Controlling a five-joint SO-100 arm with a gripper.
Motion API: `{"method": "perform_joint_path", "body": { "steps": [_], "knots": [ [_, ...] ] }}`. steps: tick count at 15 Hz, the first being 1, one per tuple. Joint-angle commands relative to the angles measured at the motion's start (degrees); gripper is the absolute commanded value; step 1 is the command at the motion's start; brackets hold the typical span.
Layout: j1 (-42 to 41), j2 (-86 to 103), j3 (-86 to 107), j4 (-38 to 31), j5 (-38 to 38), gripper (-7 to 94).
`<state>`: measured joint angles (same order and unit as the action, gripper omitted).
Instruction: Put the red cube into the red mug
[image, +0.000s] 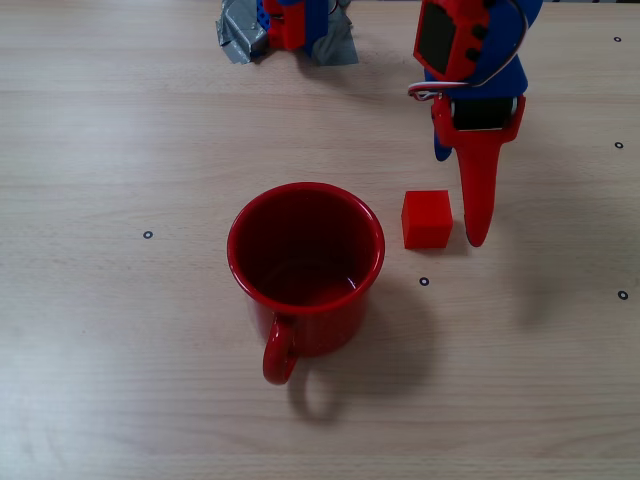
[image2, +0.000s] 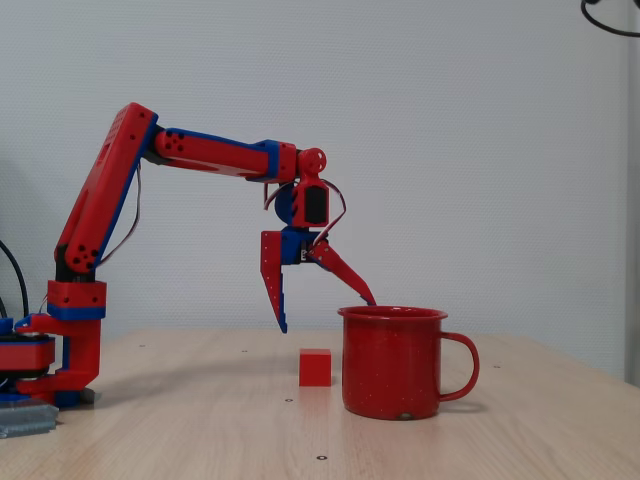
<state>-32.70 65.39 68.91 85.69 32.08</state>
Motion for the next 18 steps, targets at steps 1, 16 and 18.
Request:
{"method": "perform_joint_path", "body": {
  "steps": [1, 16, 18],
  "knots": [
    [-0.6, 2.8, -1.4, -0.2, -1.4, 52],
    [3.2, -2.3, 3.5, -9.5, -6.3, 47],
    [3.3, -2.5, 3.8, -10.4, -6.3, 46]
  ]
}}
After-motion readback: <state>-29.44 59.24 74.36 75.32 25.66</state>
